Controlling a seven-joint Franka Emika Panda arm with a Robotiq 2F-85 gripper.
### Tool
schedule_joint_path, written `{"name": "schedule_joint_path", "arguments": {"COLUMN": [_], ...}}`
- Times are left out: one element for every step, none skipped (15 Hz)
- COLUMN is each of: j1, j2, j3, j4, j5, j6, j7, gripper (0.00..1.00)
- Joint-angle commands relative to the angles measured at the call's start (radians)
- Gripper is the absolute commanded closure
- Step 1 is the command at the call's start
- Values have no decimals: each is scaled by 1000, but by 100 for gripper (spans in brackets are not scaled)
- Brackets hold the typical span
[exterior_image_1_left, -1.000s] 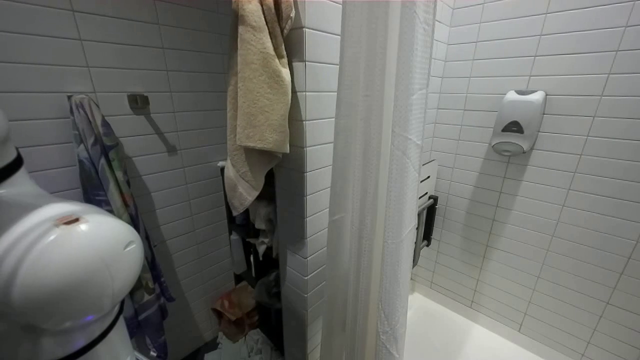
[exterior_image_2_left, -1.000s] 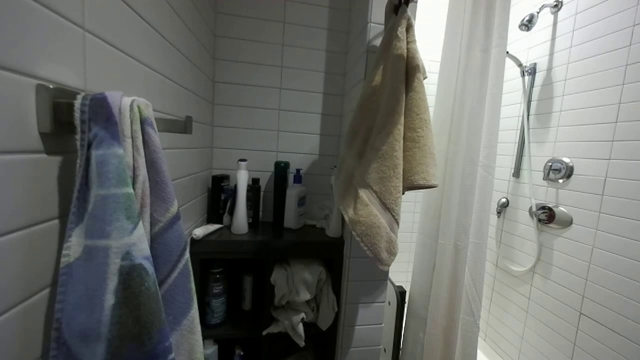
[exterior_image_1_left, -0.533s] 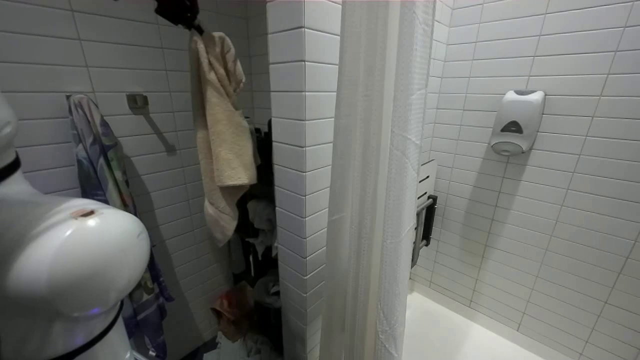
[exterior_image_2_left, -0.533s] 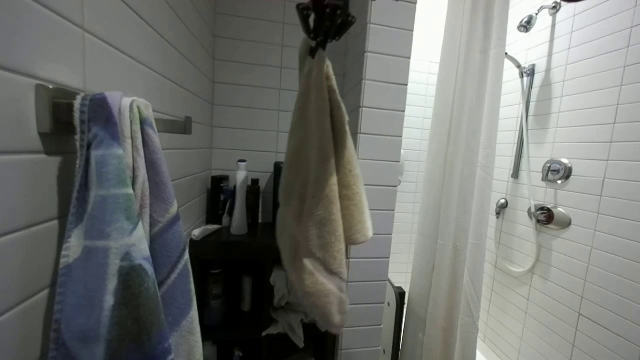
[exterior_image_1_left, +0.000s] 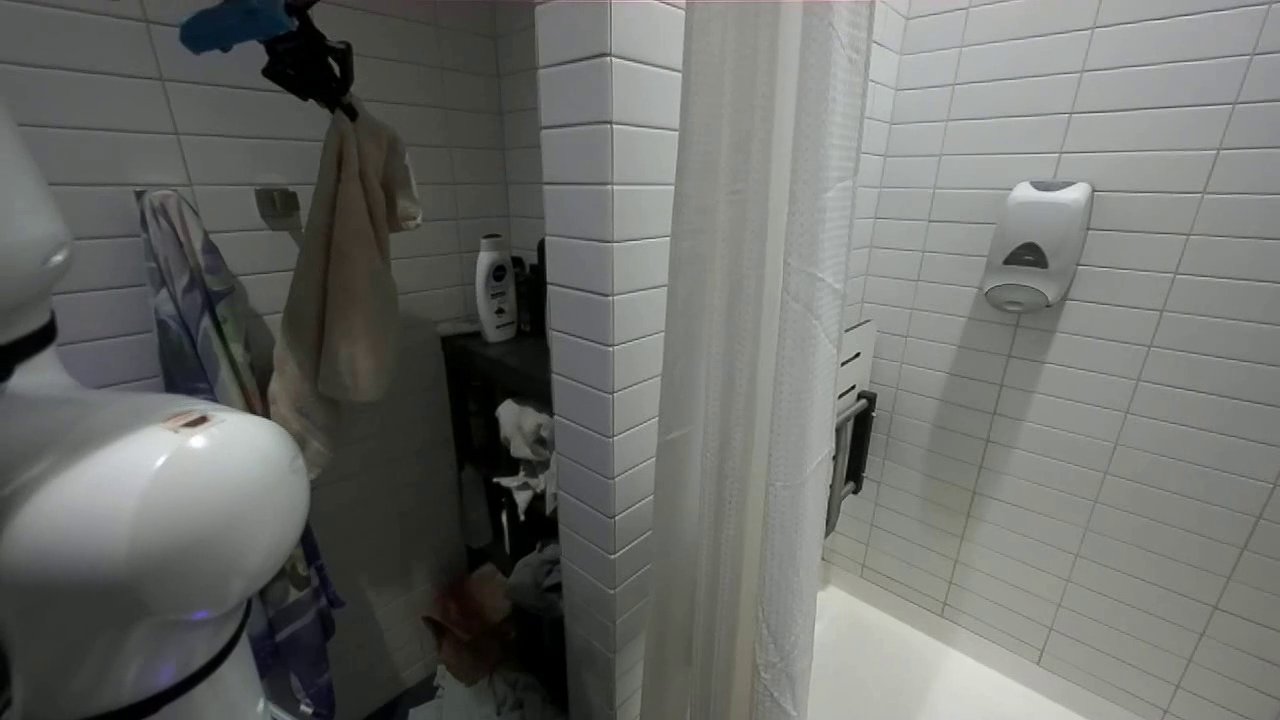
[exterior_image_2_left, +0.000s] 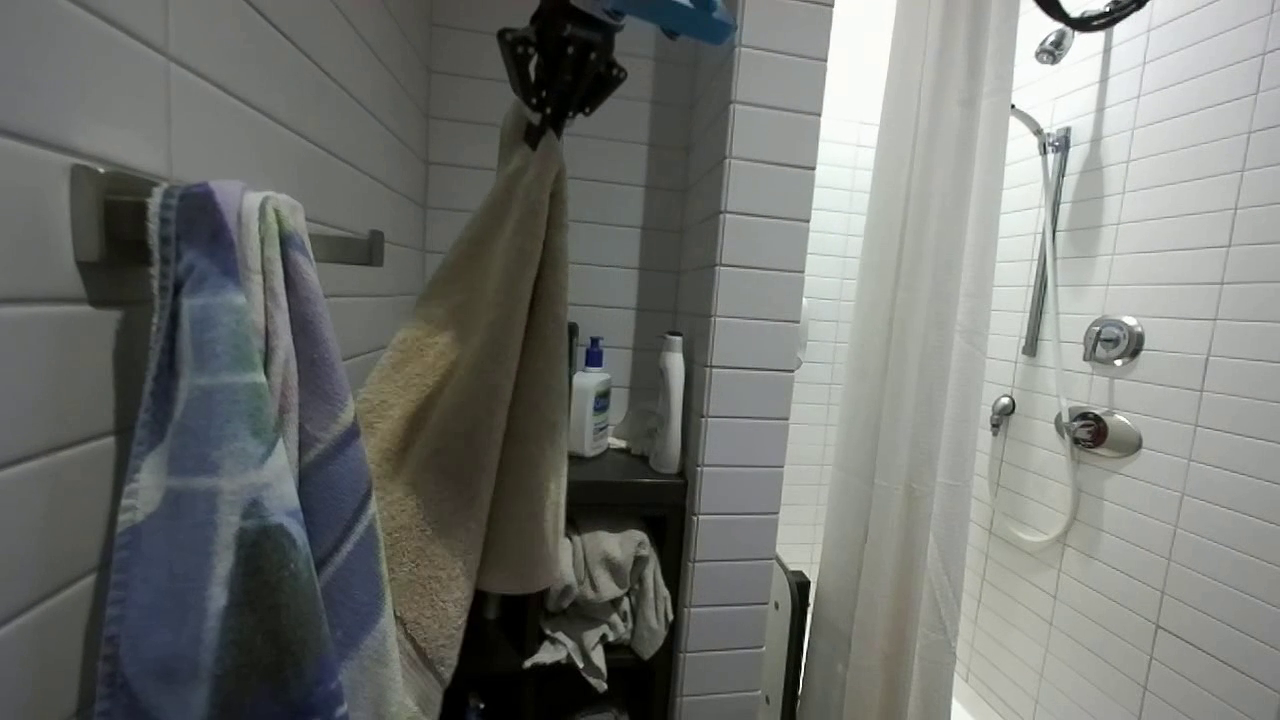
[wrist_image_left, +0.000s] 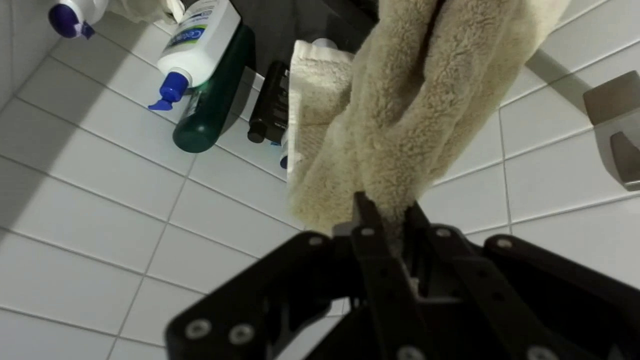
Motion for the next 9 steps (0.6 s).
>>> {"name": "schedule_joint_path", "arguments": {"j1": [12, 12, 10, 9, 9, 8, 7, 7, 7], "j2": [0, 0, 2, 2, 3, 3, 3, 3, 1], "j3": [-21, -23, -27, -30, -33, -37, -41, -44, -46], "j4": [12, 11, 12, 12, 14, 13, 13, 13, 12], "j5": [53, 64, 72, 78, 86, 90, 93, 97, 98], "j6": [9, 7, 6, 9, 5, 8, 6, 5, 6], "j7": [-62, -71, -79, -91, -99, -108, -113, -120, -123], "gripper": [96, 96, 96, 96, 96, 96, 96, 96, 96]}}
